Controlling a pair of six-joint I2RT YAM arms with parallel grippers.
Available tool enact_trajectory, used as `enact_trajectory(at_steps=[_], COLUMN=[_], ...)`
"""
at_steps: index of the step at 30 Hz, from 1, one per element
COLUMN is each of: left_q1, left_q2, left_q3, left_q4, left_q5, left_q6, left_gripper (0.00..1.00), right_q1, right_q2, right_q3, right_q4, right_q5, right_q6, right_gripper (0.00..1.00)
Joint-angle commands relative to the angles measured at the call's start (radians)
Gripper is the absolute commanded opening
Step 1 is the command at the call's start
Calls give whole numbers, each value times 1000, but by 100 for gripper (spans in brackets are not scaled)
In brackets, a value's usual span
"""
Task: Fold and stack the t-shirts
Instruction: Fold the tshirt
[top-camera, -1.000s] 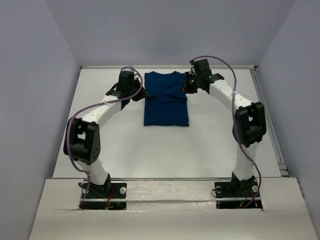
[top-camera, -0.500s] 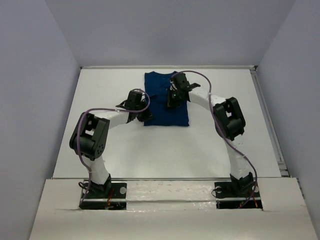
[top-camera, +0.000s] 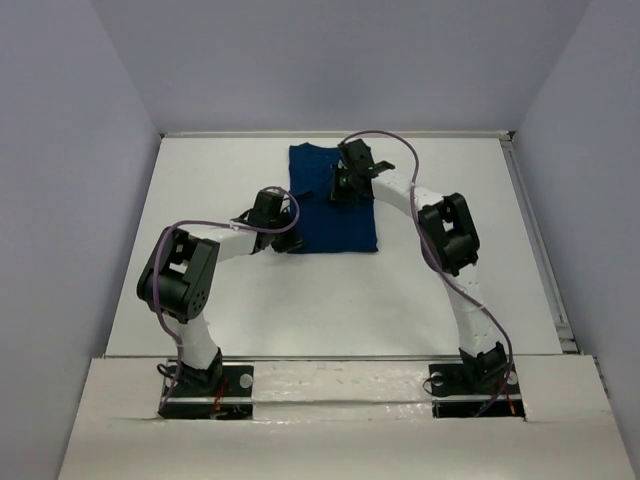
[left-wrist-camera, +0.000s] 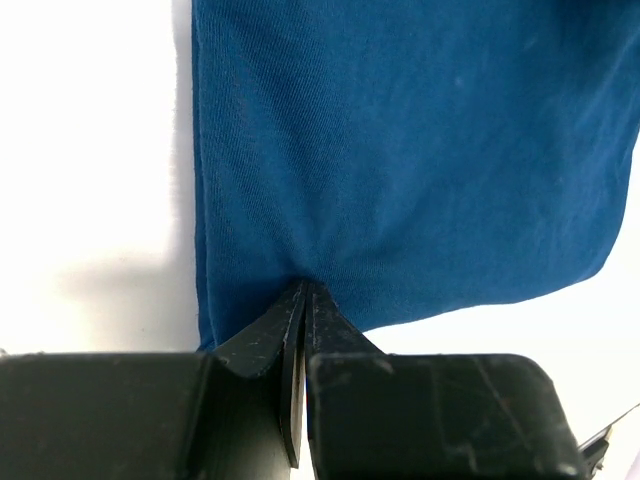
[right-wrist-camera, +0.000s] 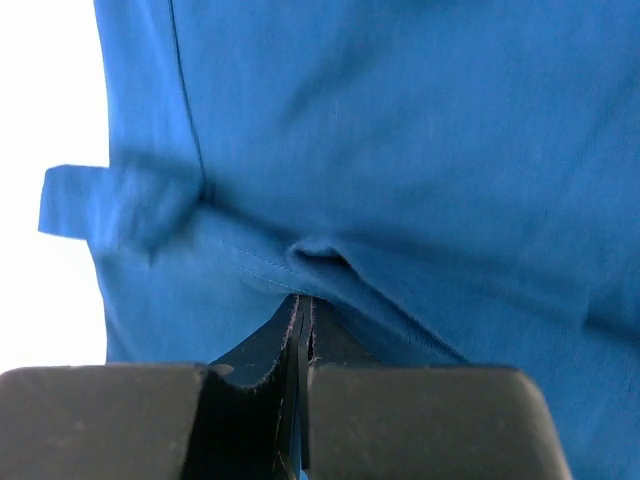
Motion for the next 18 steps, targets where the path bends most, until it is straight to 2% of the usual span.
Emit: enact_trajectory(at_steps=[1,3,5,11,13,15,17,18], left_q1=[-5,-5,-5,-5,-5,-5,-5,-5], left_q2=[-44,-50,-50,-53,-56,-63,-72,-76], left_q3=[-33,-33,-29,-13,-10,-9,0,5], left_q4=[-40,-43,-46,-77,-88,-92,-99,-100], left_q5=[-27,-27,-27,-31,-37,-37,-36,-37], left_q6=[36,36,36,48,52,53,55,53], left_gripper=[0,0,0,0,0,0,0,0], right_q1=[-3,-12,-22,-78,-110,-111,-111,-111], right_q2=[52,52,86,234,239,175,86,-39], right_q3=[112,114,184,528,576,537,412,314], right_q4=[65,91,92,65,70,76,105,140], right_q5=[63,70,90,139,104,78,31,8], right_q6=[-21,-26,-38,-55,-37,-46,-52,-41], right_gripper=[0,0,0,0,0,0,0,0])
